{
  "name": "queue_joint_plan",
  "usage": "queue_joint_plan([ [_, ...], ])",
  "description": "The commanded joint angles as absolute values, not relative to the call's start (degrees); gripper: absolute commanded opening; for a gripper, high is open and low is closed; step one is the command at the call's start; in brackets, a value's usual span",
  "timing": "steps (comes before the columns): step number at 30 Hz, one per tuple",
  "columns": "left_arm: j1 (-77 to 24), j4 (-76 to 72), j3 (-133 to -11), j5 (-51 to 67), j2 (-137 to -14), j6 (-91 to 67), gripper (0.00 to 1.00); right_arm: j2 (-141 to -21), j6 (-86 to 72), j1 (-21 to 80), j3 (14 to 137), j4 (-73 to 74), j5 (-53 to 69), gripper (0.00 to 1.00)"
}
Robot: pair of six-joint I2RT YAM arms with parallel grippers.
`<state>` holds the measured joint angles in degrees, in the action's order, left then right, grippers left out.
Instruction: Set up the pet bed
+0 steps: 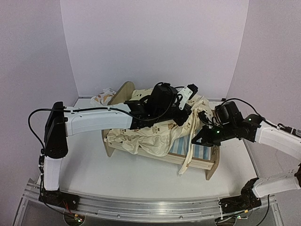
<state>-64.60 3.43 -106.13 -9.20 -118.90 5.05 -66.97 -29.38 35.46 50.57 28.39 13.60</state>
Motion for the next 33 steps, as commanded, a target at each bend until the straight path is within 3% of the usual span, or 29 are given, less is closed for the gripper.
queue_joint_plan([
  [1, -63.98, 0.28, -105.78, -10.93, -113.60, 4.60, 0.00, -64.47, -28.97, 35.91, 50.04, 27.09, 13.68, 0.00],
  [16, -64.00, 0.90, -101.76, -6.66, -112.88, 1.80, 0.00, -55.40, -23.64, 35.87, 64.73, 50.18, -5.57, 0.00],
  [33, -65.46, 0.20, -96.71, -2.57, -111.54, -1.41, 0.00, -60.63, -21.80, 35.87, 68.00, 59.19, -17.94, 0.00],
])
